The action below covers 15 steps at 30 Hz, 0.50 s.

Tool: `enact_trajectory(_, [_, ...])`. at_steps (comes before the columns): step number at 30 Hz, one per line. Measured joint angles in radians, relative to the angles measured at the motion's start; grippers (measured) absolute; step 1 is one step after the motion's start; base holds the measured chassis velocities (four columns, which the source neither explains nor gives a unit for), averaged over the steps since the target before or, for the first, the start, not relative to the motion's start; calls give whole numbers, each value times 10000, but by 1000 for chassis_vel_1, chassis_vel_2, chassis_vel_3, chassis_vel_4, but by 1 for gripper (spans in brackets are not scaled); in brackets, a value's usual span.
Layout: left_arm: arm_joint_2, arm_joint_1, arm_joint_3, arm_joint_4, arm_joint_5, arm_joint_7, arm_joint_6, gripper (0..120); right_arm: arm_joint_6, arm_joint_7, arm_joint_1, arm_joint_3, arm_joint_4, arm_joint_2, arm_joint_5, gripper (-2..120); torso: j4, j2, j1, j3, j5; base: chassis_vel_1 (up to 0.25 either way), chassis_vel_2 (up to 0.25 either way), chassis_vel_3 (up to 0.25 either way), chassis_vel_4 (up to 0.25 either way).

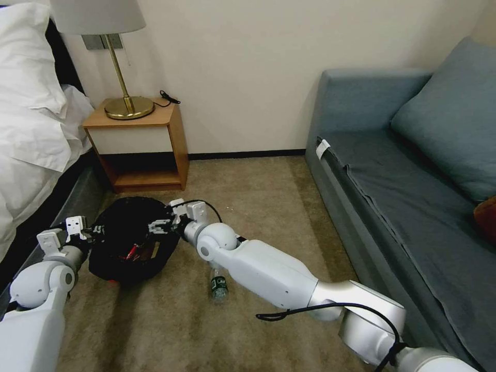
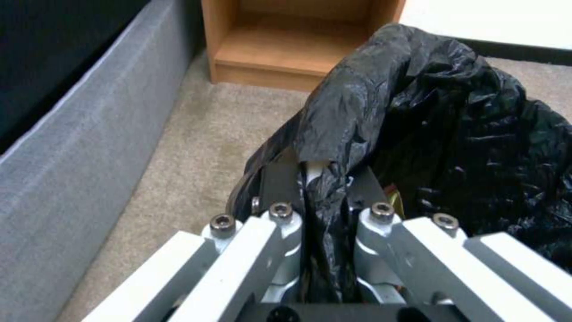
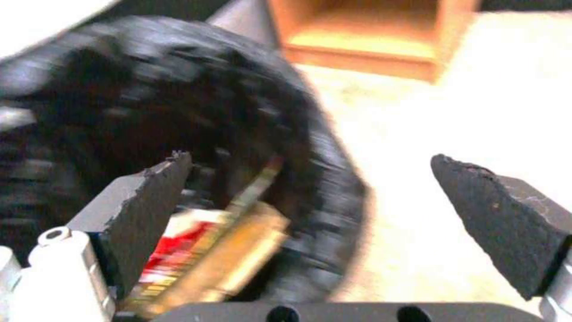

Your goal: Pick up the trash bin, then pick up the garbage on the floor and place it into the trash bin.

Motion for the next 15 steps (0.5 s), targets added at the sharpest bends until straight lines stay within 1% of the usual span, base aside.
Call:
enact_trajectory(4, [57, -8, -16, 39, -3, -2, -19, 7, -143, 179, -88, 82, -412, 42, -130, 100, 1, 0, 0, 0, 1, 0, 0, 0, 0])
enact_trajectory(6, [104, -18, -31, 54, -4, -32, -12, 7, -642, 492, -260, 83, -919, 0, -484, 100, 0, 0, 0, 0, 1, 0, 0, 0, 0])
enact_trajectory(7, [104, -18, -31, 54, -4, -32, -12, 7, -642, 492, -260, 83, -919, 0, -484, 100, 0, 0, 0, 0, 1, 0, 0, 0, 0])
enact_trajectory(8, [107, -21, -36, 22, -4, -69, 23, 7, -1025, 638, -373, 77, -1093, -73, -563, 100, 0, 0, 0, 0, 1, 0, 0, 0, 0])
enact_trajectory(9, [107, -21, -36, 22, -4, -69, 23, 7, -1025, 638, -373, 77, -1093, -73, -563, 100, 0, 0, 0, 0, 1, 0, 0, 0, 0])
enact_trajectory(10, [107, -27, -37, -32, -3, -87, 87, 7, -1364, 720, -495, 40, -1181, -173, -587, 100, -1, 0, 0, 0, 1, 0, 0, 0, 0])
enact_trajectory(11, [107, -27, -37, -32, -3, -87, 87, 7, -1364, 720, -495, 40, -1181, -173, -587, 100, -1, 0, 0, 0, 1, 0, 0, 0, 0])
enact_trajectory(12, [100, -32, -43, -104, 0, -119, 165, 7, -1629, 743, -623, -22, -1203, -288, -585, 100, -2, 0, 0, 0, 1, 0, 0, 0, 0])
enact_trajectory(15, [92, -32, -58, -236, 8, -176, 307, 7, -1887, 746, -747, -166, -1212, -405, -546, 100, -2, 0, 0, 0, 1, 0, 0, 0, 0])
